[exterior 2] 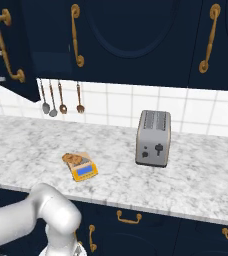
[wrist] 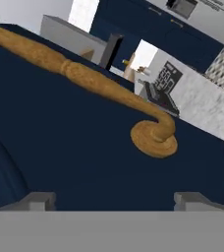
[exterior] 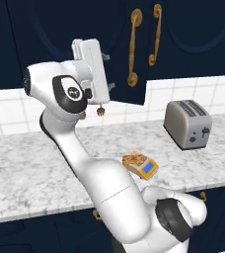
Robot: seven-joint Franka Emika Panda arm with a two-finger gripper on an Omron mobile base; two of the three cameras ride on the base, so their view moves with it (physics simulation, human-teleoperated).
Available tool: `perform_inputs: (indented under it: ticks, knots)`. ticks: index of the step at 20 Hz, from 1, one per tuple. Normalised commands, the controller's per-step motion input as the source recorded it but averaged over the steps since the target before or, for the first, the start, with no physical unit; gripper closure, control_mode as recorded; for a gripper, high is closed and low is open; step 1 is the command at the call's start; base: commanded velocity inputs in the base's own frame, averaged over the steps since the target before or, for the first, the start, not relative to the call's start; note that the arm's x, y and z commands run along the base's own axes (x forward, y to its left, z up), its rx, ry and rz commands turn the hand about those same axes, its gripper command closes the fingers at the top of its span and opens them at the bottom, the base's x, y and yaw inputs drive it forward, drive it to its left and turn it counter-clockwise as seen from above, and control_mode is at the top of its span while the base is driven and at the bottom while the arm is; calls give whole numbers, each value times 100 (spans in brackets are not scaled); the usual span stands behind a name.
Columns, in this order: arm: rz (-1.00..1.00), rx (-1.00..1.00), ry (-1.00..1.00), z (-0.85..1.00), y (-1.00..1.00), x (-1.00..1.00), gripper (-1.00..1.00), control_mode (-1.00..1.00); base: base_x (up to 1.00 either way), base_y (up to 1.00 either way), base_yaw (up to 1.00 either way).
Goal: Pick the bar and place it on the digital scale for weighing, and close the cabinet.
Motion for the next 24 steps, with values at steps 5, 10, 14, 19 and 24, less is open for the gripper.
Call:
perform_inputs:
  ticks: [5,10,14,19,24]
  knots:
    - [20,23,0,0,-92,77,-100,-100,0,0,0]
    - [21,17,-1,-3,-81,73,-100,-100,0,0,0]
    - [25,13,-4,-38,-75,89,-100,-100,0,0,0]
    - [24,13,0,-24,-72,100,-100,-100,0,0,0]
    - [19,8,-3,-12,-52,72,-100,-100,0,0,0]
